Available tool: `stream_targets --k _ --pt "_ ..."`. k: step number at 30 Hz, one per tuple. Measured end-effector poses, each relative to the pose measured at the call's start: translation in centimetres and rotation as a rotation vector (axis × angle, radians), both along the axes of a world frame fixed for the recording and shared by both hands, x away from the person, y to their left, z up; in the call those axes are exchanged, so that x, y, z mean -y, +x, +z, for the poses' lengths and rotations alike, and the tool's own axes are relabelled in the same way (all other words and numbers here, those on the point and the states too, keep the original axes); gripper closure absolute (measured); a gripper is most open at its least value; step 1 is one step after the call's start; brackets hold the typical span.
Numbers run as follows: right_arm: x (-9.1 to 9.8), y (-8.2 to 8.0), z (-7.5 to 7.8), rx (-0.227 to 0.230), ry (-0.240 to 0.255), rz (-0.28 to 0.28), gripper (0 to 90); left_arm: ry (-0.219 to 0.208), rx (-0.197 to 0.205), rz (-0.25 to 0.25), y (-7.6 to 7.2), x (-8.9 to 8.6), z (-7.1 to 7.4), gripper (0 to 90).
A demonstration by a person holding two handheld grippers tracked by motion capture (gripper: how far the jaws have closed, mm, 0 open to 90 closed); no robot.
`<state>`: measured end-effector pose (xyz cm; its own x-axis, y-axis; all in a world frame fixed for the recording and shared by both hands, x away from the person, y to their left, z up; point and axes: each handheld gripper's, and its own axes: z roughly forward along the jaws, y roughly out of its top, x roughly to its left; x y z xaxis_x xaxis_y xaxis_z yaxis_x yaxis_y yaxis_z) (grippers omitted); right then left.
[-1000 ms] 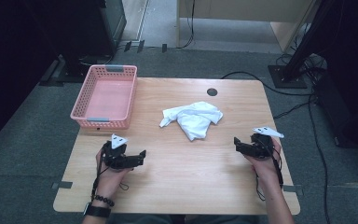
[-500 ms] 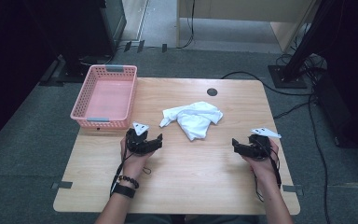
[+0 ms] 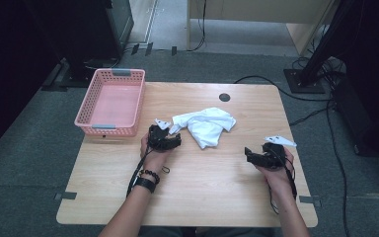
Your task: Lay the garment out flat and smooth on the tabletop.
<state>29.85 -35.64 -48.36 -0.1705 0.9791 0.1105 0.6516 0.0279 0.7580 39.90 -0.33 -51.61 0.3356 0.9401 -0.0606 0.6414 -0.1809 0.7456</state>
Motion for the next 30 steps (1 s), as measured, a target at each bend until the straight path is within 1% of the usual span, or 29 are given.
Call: stream_targets --k 2,6,9,11,12,13,18,20,22,25,27,30 --pt "-0.1 0.0 -0.1 -0.002 -0.003 0.003 16.9 0.008 0.002 -0.003 0.3 0.1 0.0 37.4" --pt "-0.3 0.0 -0.3 -0.006 -0.010 0.008 16.9 0.028 0.017 -0.003 0.7 0.3 -0.1 50.0" --pt "-0.5 0.1 -0.5 -0.010 -0.016 0.013 16.9 0.035 0.023 -0.018 0.8 0.2 -0.1 66.4" --pt "-0.7 0.1 -0.6 -0.014 -0.019 0.015 16.9 0.019 0.018 -0.034 0.8 0.1 -0.1 79.8" --pt "-0.7 0.1 -0.7 -0.015 -0.021 0.017 16.9 0.012 0.014 -0.045 0.7 0.0 0.0 84.3" --pt "-0.8 0.1 -0.7 -0.018 -0.022 0.018 16.9 0.010 0.013 -0.057 0.7 0.0 0.0 86.1" --pt "-1.0 0.0 -0.8 -0.016 -0.025 0.022 16.9 -0.003 0.001 -0.102 -0.1 -0.6 0.0 87.3" --pt "-1.0 0.0 -0.8 -0.020 -0.023 0.020 16.9 -0.011 -0.004 -0.114 -0.5 -0.9 0.0 87.4" --pt "-1.1 0.0 -0.9 -0.021 -0.025 0.023 16.9 -0.010 -0.006 -0.124 -1.0 -1.3 0.0 87.4" --pt "-1.2 0.1 -1.0 -0.023 -0.031 0.026 17.0 -0.021 -0.008 -0.129 -1.5 -1.8 0.0 87.3" --pt "-1.4 0.1 -1.0 -0.027 -0.027 0.026 16.9 -0.028 -0.011 -0.131 -1.7 -2.0 0.0 87.2" --pt "-1.5 0.1 -1.1 -0.029 -0.033 0.029 16.9 -0.029 -0.014 -0.139 -1.9 -2.2 0.0 87.1"
